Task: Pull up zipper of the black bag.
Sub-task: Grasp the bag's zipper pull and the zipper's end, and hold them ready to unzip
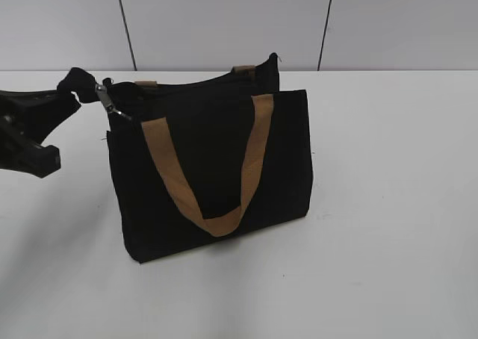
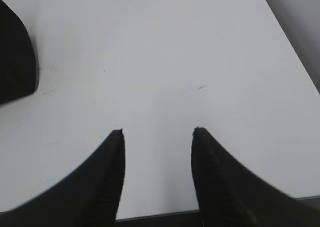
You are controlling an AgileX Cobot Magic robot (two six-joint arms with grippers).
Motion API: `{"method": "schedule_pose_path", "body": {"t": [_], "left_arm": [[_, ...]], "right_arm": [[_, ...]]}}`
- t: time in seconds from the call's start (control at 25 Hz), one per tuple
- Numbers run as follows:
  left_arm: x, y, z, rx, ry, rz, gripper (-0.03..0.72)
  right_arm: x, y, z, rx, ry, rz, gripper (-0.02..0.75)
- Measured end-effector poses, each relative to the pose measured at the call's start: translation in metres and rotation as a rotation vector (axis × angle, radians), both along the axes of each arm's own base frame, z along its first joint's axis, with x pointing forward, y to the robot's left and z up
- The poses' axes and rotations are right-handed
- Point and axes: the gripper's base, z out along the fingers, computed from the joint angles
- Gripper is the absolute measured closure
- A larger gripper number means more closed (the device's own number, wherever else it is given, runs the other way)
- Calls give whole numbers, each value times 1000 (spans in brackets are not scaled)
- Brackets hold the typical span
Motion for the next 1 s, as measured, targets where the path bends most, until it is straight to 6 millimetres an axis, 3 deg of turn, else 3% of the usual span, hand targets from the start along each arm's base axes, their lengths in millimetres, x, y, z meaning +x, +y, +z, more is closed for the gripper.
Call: {"method": "schedule_pose_path", "body": {"t": [0.76, 1.0], "left_arm": [[13, -15, 29, 1, 52, -1, 692], [13, -15, 29, 2, 56, 0, 693]], "right_arm": [[0, 2, 0, 15, -2, 19, 389], [17, 16, 2, -25, 86, 241, 389]]}}
